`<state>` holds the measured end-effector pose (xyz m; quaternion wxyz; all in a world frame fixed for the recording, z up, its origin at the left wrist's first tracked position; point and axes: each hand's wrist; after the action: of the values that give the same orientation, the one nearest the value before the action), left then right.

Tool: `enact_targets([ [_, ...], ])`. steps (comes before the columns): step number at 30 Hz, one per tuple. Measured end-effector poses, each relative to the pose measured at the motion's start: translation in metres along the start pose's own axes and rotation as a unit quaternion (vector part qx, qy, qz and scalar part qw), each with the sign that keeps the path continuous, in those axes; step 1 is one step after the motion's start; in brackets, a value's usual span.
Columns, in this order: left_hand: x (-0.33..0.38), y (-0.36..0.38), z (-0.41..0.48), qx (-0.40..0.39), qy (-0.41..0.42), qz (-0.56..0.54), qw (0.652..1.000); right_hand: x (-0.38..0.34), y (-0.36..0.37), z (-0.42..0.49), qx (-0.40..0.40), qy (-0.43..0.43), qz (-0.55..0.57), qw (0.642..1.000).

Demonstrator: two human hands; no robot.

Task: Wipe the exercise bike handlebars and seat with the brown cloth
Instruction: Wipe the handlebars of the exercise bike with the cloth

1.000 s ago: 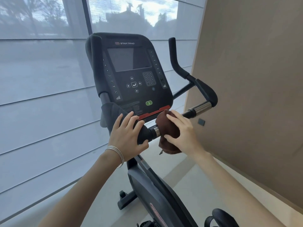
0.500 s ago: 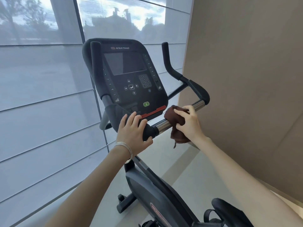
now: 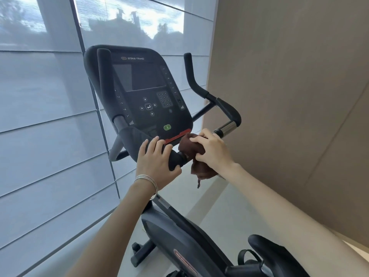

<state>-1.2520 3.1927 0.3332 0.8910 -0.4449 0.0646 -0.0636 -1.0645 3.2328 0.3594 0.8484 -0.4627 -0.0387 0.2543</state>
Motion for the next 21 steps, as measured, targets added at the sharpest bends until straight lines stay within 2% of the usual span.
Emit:
enact_targets([
  [5, 0.0, 0.002, 0.001, 0.002, 0.0, -0.001, 1.0, 0.032, 0.001, 0.019, -0.003, 0.061, -0.034, 0.998],
  [9, 0.001, 0.001, 0.001, -0.001, -0.006, 0.004, 1.0, 0.039, 0.006, 0.009, 0.024, 0.063, -0.015, 0.998],
  [15, 0.003, -0.004, 0.001, 0.001, -0.009, 0.005, 1.0, 0.048, 0.012, -0.039, 0.058, 0.075, 0.09, 0.991],
  [18, 0.005, -0.004, 0.0, 0.012, -0.015, 0.003, 1.0, 0.054, 0.016, -0.061, 0.035, 0.085, 0.125, 0.988],
  [21, 0.006, -0.005, 0.0, 0.016, -0.016, 0.005, 1.0, 0.041, 0.025, -0.071, -0.013, 0.036, 0.099, 0.994],
])
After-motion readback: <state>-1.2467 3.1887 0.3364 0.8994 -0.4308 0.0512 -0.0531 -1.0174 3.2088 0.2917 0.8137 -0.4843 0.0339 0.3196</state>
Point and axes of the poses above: each hand's wrist, its own z-axis towards the middle knuckle, its own y-axis out of the palm, x = y × z, and after that the axes turned 6 degrees about x, right-handed
